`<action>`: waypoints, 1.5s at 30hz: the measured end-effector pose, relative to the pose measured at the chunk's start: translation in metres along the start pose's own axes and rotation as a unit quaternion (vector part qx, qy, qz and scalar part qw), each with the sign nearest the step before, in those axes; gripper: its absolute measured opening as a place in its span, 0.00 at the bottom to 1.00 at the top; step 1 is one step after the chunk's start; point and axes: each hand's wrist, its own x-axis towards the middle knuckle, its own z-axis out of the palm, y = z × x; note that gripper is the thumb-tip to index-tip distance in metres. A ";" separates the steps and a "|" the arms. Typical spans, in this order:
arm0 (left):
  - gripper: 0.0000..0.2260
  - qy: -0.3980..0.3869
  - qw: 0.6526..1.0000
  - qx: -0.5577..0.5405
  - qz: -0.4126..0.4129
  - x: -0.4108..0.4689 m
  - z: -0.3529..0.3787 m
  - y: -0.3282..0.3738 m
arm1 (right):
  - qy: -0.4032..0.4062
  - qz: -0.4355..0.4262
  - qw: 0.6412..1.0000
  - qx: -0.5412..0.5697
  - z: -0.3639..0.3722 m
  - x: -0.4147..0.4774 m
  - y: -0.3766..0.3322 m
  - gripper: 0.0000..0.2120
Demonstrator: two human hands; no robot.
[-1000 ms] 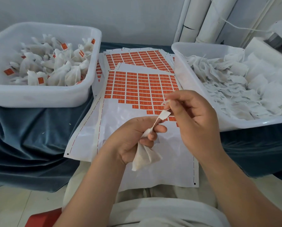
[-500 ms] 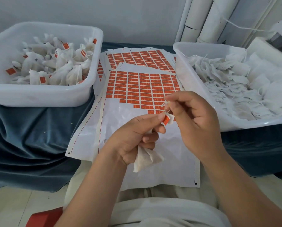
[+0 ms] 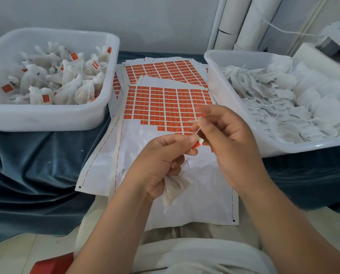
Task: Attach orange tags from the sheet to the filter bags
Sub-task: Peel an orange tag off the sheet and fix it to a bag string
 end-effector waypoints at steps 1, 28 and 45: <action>0.12 0.028 0.999 0.004 0.025 0.000 0.002 -0.001 | 0.002 0.028 1.000 0.008 0.001 0.001 0.000 0.14; 0.12 0.149 0.944 0.224 0.193 0.003 0.014 -0.005 | -0.066 -0.064 0.962 -0.257 0.002 -0.003 0.021 0.13; 0.09 0.270 0.850 0.339 0.299 -0.002 -0.024 0.056 | -0.129 -0.041 0.960 -0.244 0.009 -0.011 0.018 0.18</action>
